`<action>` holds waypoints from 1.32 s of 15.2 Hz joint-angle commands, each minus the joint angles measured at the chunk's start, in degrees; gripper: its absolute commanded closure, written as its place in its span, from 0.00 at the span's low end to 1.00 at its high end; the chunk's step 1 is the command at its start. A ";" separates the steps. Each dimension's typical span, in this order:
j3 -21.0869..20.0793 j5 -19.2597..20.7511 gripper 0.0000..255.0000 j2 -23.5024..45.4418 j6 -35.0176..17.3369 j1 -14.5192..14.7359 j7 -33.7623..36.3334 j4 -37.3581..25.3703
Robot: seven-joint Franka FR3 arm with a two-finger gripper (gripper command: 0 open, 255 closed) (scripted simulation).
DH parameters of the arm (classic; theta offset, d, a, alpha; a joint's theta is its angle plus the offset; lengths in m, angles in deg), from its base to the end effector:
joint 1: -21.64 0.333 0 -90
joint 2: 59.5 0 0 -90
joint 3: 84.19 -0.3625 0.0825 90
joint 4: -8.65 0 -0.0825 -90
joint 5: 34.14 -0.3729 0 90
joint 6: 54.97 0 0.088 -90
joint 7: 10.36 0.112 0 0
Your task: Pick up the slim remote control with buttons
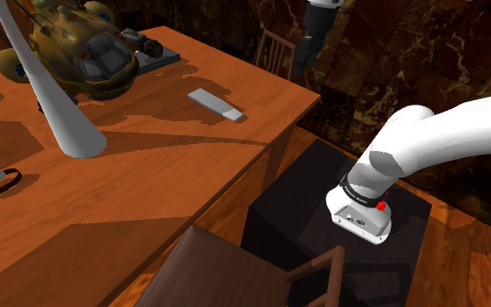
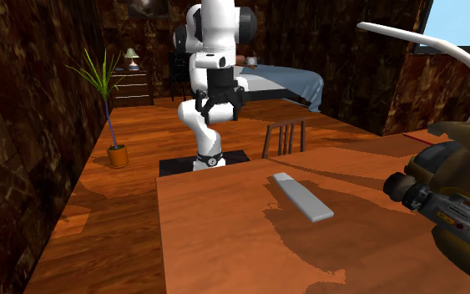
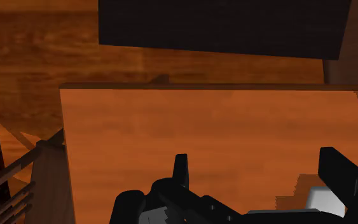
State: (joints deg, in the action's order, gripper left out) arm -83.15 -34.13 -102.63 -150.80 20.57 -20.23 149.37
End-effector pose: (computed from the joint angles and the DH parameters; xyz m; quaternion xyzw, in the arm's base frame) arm 0.2772 -0.0118 0.5718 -0.9974 -0.0702 0.0147 0.0077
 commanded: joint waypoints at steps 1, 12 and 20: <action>0.00 0.00 0.00 0.00 0.00 0.00 0.00 0.00; -8.19 -3.84 0.00 19.59 -15.43 2.73 10.84 -5.50; -12.90 -2.16 0.00 36.22 -23.02 3.78 19.12 -15.38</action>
State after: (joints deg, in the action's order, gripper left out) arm -95.63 -36.86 -69.36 -172.98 24.34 -2.14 136.20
